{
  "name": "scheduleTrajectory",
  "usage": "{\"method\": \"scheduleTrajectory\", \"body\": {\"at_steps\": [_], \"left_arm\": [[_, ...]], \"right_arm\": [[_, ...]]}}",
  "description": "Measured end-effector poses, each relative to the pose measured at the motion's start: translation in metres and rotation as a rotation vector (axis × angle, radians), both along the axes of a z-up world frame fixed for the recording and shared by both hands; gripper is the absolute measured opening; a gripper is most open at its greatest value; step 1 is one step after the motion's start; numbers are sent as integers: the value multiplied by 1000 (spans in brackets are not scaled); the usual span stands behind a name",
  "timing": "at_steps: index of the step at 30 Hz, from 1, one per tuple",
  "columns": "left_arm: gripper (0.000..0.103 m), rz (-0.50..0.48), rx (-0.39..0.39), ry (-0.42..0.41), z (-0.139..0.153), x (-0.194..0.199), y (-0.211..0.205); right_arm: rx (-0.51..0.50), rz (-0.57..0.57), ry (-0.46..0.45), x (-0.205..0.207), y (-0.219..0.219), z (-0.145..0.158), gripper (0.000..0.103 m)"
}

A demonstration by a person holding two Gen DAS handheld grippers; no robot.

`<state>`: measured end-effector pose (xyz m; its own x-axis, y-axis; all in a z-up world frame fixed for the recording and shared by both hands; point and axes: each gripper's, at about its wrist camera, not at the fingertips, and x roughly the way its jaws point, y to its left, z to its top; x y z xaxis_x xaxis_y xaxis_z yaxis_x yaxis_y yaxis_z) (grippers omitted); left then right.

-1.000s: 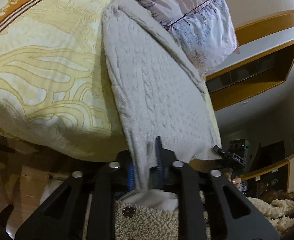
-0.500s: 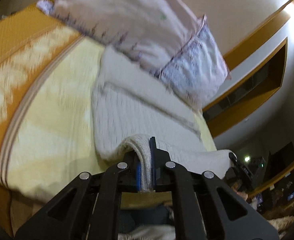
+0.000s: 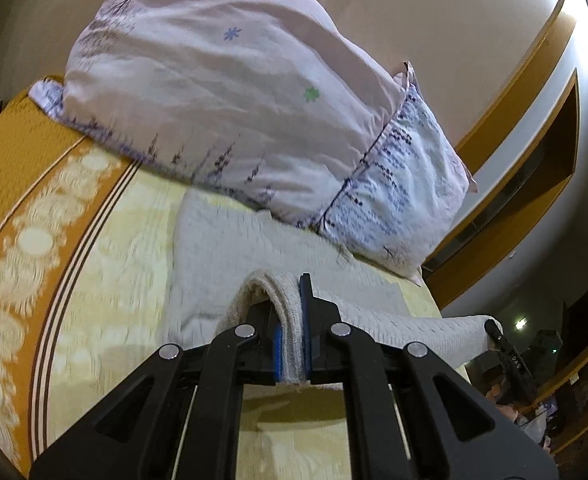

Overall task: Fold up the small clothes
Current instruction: 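Grasp the hem with both grippers and lift it toward the collar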

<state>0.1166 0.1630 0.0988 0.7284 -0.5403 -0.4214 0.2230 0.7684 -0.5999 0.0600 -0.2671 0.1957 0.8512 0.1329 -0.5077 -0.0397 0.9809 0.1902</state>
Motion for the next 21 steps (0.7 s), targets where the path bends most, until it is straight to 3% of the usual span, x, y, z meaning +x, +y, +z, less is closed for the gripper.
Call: {"method": "scheduleTrajectory", "body": {"at_steps": [13,17,21], "left_arm": [[6,22,45,-13,14,79,-15],[6,36,31,15,1,104,-16],[6,51,8,73,-28,129,-15]], "right_arm": [[-36,-55,0,71,-11,-8,7],[-36,-72,24,94,-16,-20,7],[-17,-100,105,122,-25,-47,7]]}}
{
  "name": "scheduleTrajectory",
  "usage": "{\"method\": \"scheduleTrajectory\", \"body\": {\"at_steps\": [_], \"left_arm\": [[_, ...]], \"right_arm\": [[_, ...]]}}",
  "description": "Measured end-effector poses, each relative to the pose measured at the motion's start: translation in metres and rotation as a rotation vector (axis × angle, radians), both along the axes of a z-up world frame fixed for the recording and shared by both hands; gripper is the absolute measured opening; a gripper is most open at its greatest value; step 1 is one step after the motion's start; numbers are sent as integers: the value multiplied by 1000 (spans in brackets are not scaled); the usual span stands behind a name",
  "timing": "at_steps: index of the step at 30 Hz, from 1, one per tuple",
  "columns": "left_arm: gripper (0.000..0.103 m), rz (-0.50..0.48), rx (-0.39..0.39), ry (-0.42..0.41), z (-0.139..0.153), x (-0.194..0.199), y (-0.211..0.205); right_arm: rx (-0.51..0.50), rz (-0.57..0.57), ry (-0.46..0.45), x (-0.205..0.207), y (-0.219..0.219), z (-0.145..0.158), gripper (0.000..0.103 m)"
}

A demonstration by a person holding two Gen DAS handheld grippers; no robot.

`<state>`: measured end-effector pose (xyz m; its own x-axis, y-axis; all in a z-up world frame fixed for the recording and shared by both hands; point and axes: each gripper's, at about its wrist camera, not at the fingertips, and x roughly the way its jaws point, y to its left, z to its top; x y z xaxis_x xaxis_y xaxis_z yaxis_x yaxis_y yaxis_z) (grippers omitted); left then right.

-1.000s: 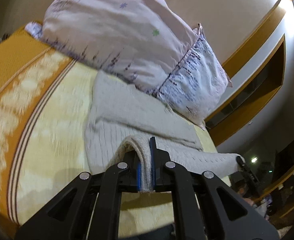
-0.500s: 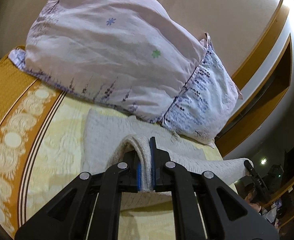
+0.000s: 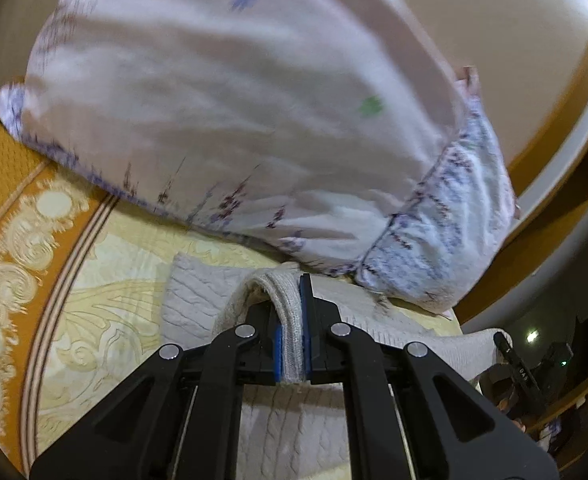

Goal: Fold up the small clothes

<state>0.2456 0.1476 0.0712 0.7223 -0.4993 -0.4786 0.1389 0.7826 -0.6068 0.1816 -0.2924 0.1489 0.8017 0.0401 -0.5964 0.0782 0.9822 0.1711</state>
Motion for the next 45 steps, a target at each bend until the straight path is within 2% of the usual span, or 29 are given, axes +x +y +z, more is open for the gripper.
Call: {"method": "scheduleTrajectory", "body": {"at_steps": [6,11,13,14,15,18,19,21,23,24,27,29,32,34,37,40,41,45], "left_arm": [[6,24,-80,156,-61,40,0],[6,19,-118,187,-75,52,0],[6,15,-133,197,-77,55,0],[7,3,-161,199,-78,58,0],[7,1,-171,204,-78,58,1],[9,4,-212,224,-81,65,2],[12,4,-221,227,-81,66,3],[28,2,-245,228,-82,68,3],[39,-3,-259,214,-79,69,3],[46,-4,-254,203,-76,68,2],[55,3,-202,163,-63,59,1],[55,-8,-156,136,-55,49,3],[55,-16,-69,101,-49,29,4],[55,-14,5,92,-49,14,5],[54,-15,67,104,-55,-6,7],[54,-13,101,118,-62,-20,9],[54,-14,111,122,-64,-24,8],[43,-24,136,137,-73,-32,4]], "right_arm": [[130,-106,247,44,-27,-66,8],[208,-145,313,56,-39,-89,8],[242,-153,318,62,-42,-91,13],[276,-159,320,65,-46,-92,23],[307,-160,317,68,-48,-92,37],[369,-171,293,77,-53,-93,55],[369,-174,287,80,-53,-93,57],[358,-179,286,84,-52,-93,59],[363,-183,296,84,-54,-95,59],[366,-185,299,83,-54,-95,59],[345,-184,270,65,-56,-84,59],[299,-180,257,50,-57,-73,58],[249,-160,268,22,-60,-65,52],[235,-140,292,2,-60,-65,50],[226,-124,318,-19,-61,-69,50],[206,-105,339,-33,-53,-75,47],[201,-98,344,-36,-51,-77,44],[138,-95,360,-39,-43,-85,30]]}}
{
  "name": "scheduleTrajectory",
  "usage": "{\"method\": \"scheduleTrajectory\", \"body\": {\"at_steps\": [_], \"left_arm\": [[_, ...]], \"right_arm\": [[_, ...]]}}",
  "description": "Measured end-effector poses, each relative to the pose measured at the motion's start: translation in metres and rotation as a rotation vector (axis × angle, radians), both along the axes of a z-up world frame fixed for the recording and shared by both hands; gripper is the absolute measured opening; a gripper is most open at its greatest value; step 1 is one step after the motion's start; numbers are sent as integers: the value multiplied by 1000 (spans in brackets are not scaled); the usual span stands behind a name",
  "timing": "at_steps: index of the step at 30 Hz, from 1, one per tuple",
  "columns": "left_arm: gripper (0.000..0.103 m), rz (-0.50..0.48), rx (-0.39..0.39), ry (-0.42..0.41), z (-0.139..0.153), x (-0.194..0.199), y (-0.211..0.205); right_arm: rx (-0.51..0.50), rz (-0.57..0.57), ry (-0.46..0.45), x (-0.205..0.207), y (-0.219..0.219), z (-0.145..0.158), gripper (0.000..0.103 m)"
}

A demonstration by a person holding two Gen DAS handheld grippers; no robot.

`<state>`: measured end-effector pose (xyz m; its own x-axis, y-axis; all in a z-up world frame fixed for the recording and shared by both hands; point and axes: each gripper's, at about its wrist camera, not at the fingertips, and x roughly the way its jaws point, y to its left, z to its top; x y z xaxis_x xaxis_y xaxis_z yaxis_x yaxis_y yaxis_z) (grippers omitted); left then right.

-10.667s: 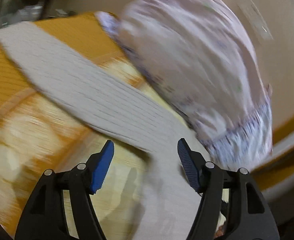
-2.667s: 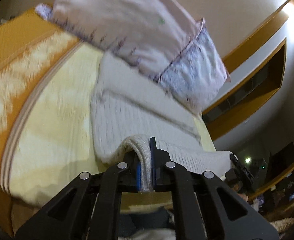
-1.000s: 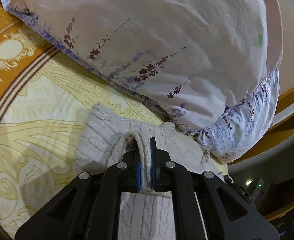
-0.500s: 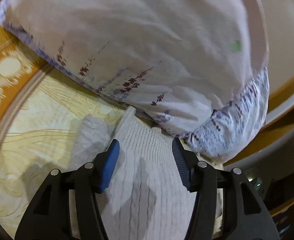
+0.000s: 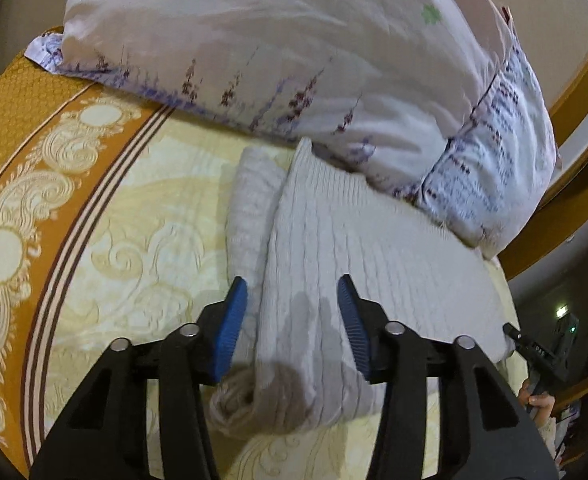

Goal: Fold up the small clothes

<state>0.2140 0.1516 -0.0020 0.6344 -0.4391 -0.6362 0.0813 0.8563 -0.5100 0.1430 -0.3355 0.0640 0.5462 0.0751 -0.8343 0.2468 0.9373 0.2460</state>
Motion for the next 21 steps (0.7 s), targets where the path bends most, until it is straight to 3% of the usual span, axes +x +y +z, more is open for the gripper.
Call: {"method": "scheduleTrajectory", "body": {"at_steps": [8,15,21], "left_arm": [[10,8,-1,29,-9,-4,2],[8,-7,-13,31,-8,-8,5],[8,-13,-47,37,-12,-14,10]], "right_arm": [[-44,19,-36,-4,7,10,10],[-41,9,-70,-22,17,30,8],[-107,-11,-9,-28,20,21,8]]}}
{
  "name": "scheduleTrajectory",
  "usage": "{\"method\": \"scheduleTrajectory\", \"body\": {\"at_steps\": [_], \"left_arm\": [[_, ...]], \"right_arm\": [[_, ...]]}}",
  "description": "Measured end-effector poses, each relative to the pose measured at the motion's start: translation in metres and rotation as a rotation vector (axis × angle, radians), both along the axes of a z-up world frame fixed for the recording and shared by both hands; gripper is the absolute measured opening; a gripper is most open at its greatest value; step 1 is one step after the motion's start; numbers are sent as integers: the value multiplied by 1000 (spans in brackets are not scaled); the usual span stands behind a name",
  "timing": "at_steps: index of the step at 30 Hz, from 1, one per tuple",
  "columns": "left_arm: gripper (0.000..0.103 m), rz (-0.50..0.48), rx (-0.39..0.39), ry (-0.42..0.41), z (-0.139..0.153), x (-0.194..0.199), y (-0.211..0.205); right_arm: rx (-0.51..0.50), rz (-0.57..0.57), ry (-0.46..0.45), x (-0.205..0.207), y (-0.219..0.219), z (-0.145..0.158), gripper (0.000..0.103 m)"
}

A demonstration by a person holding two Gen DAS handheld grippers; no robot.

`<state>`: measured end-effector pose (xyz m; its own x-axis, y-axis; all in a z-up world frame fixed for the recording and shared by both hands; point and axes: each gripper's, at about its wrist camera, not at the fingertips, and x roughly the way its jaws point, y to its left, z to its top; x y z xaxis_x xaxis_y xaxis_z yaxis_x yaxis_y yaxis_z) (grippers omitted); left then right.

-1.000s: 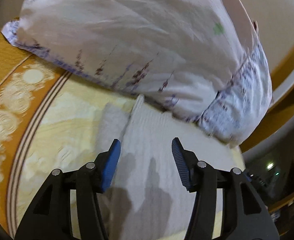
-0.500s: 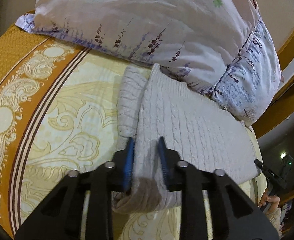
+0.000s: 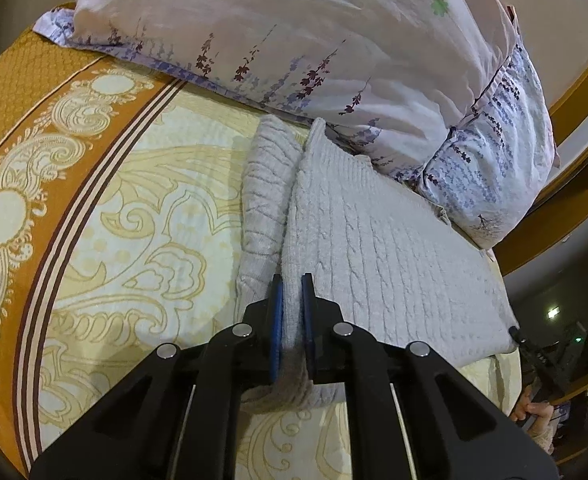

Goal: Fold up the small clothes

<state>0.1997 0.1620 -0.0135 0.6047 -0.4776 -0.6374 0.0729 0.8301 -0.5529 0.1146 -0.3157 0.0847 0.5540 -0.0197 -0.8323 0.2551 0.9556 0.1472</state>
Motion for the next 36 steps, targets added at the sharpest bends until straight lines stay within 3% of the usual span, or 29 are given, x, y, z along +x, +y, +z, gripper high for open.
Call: {"method": "scheduleTrajectory", "body": {"at_steps": [5,11,13,14,15,16,18,20,25,30,36], "left_arm": [[8,4,-12,-6,-4,-6,1],[8,6,-28,-26,-3,-9,1],[9,9,-50,-31,1,-11,4],[9,14,-59,-36,4,-12,6],[13,17,-65,-42,6,-13,8],[18,28,-68,-52,10,-13,11],[48,56,-69,-59,15,-11,15],[59,67,-84,-50,17,-5,19],[63,72,-157,33,10,17,22],[68,56,-143,64,6,28,13],[73,45,-113,56,6,30,6]], "right_arm": [[-62,-14,74,12,0,-21,8],[-79,-1,94,16,3,-18,14],[-61,-17,75,15,1,-11,22],[-61,-26,50,15,1,-6,32],[-61,-28,32,15,3,-1,41],[-55,-20,7,17,7,4,43],[-39,12,-11,23,14,9,46],[-8,52,-23,33,24,10,49],[32,162,-10,62,63,1,50],[-40,269,5,82,111,-8,59],[-109,309,83,96,138,-32,66]]}}
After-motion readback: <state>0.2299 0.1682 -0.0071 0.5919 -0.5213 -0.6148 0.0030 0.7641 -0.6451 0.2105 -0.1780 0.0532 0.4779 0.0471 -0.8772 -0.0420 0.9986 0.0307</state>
